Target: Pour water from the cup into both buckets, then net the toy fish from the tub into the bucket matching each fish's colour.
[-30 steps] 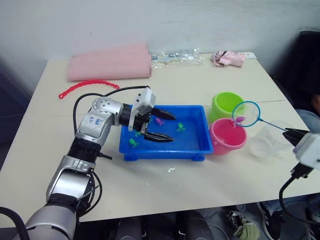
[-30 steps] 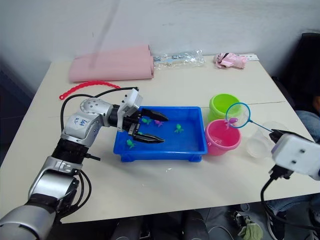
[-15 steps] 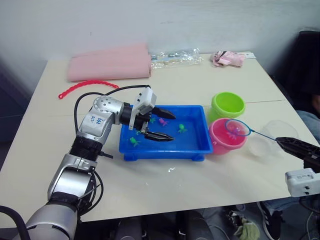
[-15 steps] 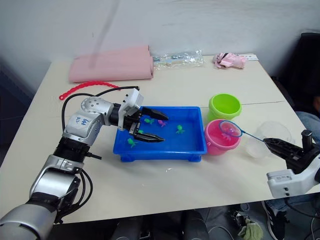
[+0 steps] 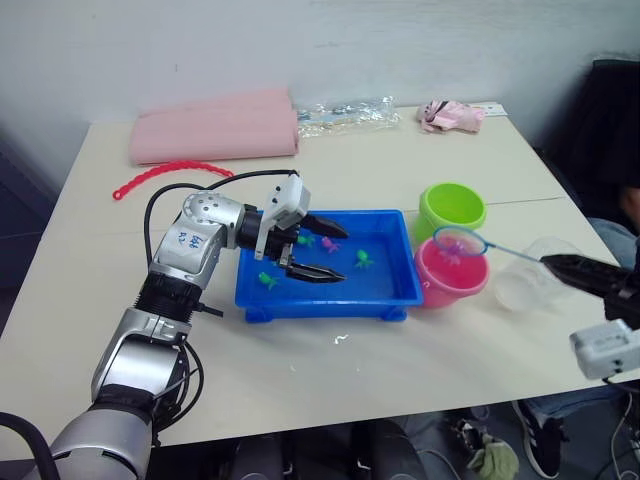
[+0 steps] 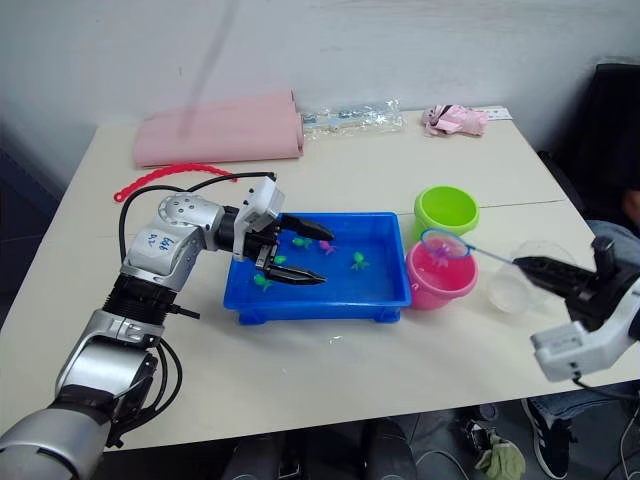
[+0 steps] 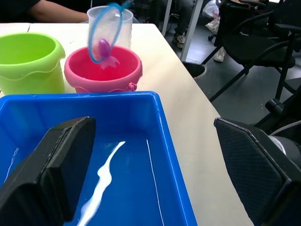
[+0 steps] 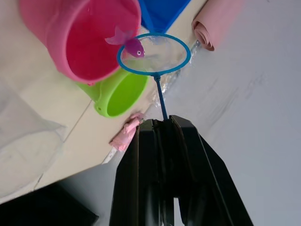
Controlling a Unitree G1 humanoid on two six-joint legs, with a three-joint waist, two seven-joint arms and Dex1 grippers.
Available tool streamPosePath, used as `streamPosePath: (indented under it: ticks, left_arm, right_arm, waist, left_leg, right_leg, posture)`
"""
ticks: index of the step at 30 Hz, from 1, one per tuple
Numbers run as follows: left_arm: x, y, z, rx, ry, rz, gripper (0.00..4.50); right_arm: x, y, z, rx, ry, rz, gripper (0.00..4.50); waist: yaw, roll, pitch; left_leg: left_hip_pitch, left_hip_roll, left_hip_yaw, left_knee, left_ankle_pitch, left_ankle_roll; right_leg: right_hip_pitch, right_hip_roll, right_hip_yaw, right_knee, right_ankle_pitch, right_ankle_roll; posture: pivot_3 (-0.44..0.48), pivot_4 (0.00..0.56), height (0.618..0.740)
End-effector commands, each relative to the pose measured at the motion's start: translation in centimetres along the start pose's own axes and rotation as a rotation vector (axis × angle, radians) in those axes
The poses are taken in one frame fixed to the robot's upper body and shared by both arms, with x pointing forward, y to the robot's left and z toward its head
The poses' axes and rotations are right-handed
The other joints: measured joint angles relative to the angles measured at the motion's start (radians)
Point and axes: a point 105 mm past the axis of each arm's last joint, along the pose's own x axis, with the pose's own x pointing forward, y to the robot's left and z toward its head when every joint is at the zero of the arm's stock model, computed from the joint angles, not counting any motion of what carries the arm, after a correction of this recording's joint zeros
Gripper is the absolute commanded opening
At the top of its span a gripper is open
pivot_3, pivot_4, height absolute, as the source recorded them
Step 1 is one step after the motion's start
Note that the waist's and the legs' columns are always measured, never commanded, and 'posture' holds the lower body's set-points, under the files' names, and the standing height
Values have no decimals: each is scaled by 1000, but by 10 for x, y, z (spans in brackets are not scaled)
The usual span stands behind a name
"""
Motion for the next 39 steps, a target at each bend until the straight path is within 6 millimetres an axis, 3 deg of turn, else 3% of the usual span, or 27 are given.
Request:
streamPosePath:
  ticks: [1, 2, 4, 9, 14, 17, 21, 26, 31, 35, 39]
  left_arm:
    - [-2, -1, 11, 54, -8, 0, 4400]
    - [-2, -1, 10, 55, -8, 0, 4400]
    - [-1, -1, 10, 55, -8, -2, 4400]
    - [-1, 0, 11, 65, -8, -1, 4400]
    - [-2, 0, 10, 66, -4, 0, 4400]
    - [-7, 1, 5, 55, 14, 15, 4400]
    - [-23, 6, 0, 19, 27, 78, 4400]
    - [-48, 4, -7, -20, 49, 177, 4400]
    - [-63, -1, -14, -46, 78, 275, 4400]
    - [-65, -8, -16, -65, 85, 338, 4400]
    - [-66, -13, -16, -75, 86, 378, 4400]
  right_arm:
    - [5, -4, 21, -32, -100, -6, 0]
    - [5, -5, 19, -31, -93, -7, 0]
    - [4, -7, -4, -16, 3, -12, 0]
    - [7, 0, 8, -13, -56, 12, 0]
    - [5, -6, -11, 147, 30, -50, 0]
    - [5, -10, -5, 346, -21, -85, 0]
    - [15, -23, -4, 813, -78, -166, 0]
    - [45, -33, 17, 1067, -199, -116, 0]
    - [82, -37, 23, 1111, -218, -117, 0]
    - [114, -28, 22, 906, -162, -87, 0]
    - [135, -23, 23, 821, -157, -76, 0]
  waist:
    - [0, 0, 0]
    - [-1, 0, 0]
    - [-2, 0, 0]
    - [1, 0, 0]
    - [-2, 0, 0]
    - [-1, 0, 0]
    - [-2, 0, 0]
    - [-6, 0, 0]
    - [2, 0, 0]
    - [2, 0, 0]
    - [-4, 0, 0]
  left_leg:
    - [0, 0, 0, -1, 0, 0]
    - [0, 0, 0, -1, 0, 0]
    - [0, 0, 0, -1, 0, 0]
    - [0, 0, 0, 0, 0, 0]
    - [0, 0, 0, 0, 0, 0]
    - [0, 0, 0, 0, 0, 0]
    - [0, 1, -2, 0, 0, 0]
    - [0, 3, -2, 0, 0, 0]
    - [-2, 2, -2, 0, 0, 1]
    - [-3, 1, -2, 0, 0, 1]
    - [-3, 2, -1, 0, 0, 1]
  right_leg:
    - [0, 0, 0, 0, 0, 0]
    - [0, 0, 0, -1, 0, 0]
    - [0, 0, 0, -1, 0, 0]
    - [0, 0, 0, 0, 0, 0]
    - [0, 0, 0, 0, 0, 0]
    - [0, 0, 0, 0, 0, 0]
    - [0, -1, 0, 1, 0, 0]
    - [0, -2, 0, 2, 0, -1]
    - [-1, -3, -1, 2, 0, -1]
    - [-1, -4, -2, 2, 0, -1]
    - [-2, -3, -2, 4, 0, 0]
  posture:
    - [0, 150, 738]
    - [0, 150, 738]
    - [0, 150, 738]
    - [0, 150, 738]
    - [0, 150, 738]
    - [0, 150, 738]
    - [0, 150, 738]
    - [0, 150, 738]
    - [0, 150, 738]
    - [0, 150, 738]
    - [0, 150, 738]
